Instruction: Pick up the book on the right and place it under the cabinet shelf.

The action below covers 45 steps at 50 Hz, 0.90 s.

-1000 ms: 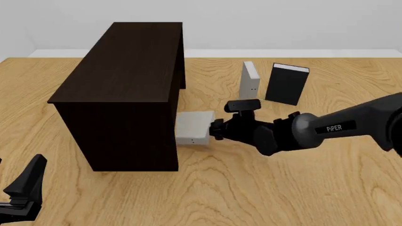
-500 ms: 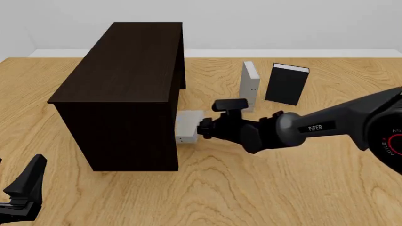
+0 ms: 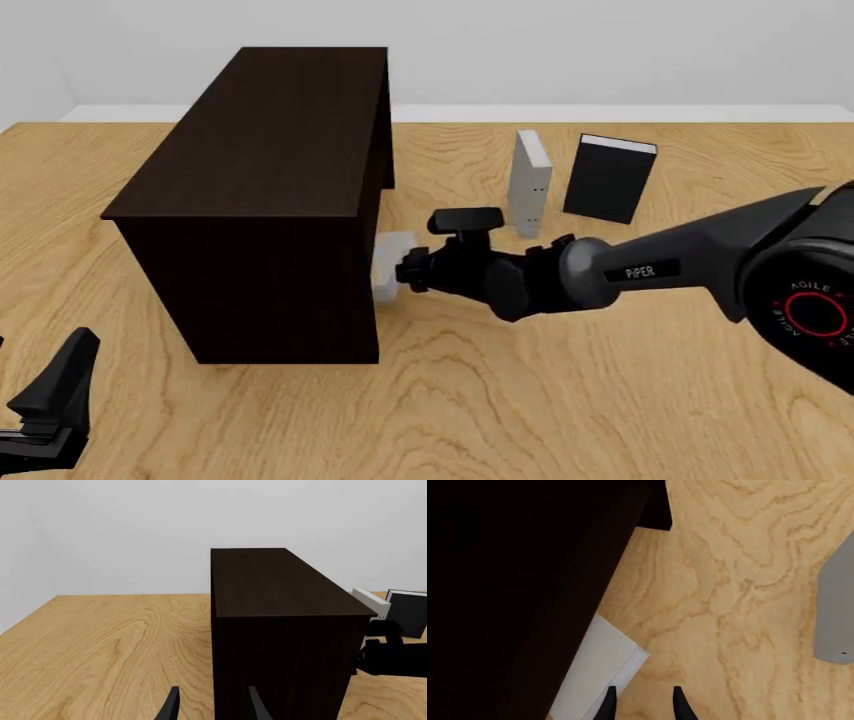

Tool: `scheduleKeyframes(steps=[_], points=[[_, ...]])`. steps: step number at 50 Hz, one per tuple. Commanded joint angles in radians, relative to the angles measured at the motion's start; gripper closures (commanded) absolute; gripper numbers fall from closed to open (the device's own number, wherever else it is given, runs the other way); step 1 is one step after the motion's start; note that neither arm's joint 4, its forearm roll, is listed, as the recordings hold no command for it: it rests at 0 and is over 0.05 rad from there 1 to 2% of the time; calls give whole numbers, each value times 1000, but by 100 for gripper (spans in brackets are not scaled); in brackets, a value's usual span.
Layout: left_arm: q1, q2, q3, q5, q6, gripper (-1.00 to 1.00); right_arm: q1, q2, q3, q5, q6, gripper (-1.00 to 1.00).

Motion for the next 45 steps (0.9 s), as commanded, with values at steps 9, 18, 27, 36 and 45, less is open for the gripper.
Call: scheduleKeyframes(steps=[9,18,27,36,45], points=[[0,0,0,0,0,-100,103,53,-56,-3,178,-100],[0,0,0,0,0,-100,97,54,-45,-16,176,-100],[0,0,0,0,0,-100,43,57,-10,-30,167,-100],[0,0,0,0,0,-100,21,-11,60,-45,154,-100],[0,0,0,0,0,-100,-5,-147,134,-32,119,-100]])
